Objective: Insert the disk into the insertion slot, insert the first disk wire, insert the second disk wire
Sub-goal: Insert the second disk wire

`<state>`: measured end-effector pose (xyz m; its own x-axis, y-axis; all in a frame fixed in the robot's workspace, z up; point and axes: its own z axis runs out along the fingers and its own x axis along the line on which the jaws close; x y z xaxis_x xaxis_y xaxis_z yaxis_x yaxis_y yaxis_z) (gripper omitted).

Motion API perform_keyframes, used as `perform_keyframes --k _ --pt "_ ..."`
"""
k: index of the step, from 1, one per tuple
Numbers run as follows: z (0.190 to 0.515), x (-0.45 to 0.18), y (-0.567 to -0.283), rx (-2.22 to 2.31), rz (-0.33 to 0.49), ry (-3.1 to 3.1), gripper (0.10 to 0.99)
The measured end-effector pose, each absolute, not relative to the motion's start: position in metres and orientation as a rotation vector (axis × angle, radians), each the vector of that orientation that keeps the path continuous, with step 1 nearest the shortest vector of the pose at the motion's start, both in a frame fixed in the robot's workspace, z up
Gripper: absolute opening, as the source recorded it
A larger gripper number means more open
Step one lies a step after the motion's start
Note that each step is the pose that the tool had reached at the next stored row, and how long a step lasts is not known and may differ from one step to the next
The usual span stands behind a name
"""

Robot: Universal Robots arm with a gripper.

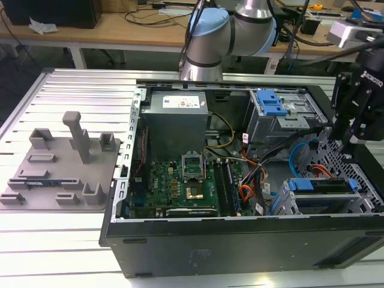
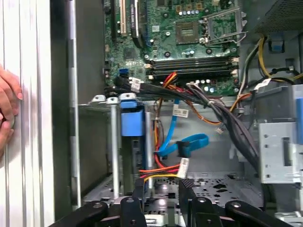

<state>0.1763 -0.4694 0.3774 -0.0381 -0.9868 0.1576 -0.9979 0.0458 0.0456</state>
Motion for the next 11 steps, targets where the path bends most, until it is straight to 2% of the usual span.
perform_keyframes --k 2,11 --pt "0.377 0.173 -0.451 2.043 0.169 -2.134 0.424" --pt "0.373 0.144 -0.445 2.042 0.205 -2.107 0.424"
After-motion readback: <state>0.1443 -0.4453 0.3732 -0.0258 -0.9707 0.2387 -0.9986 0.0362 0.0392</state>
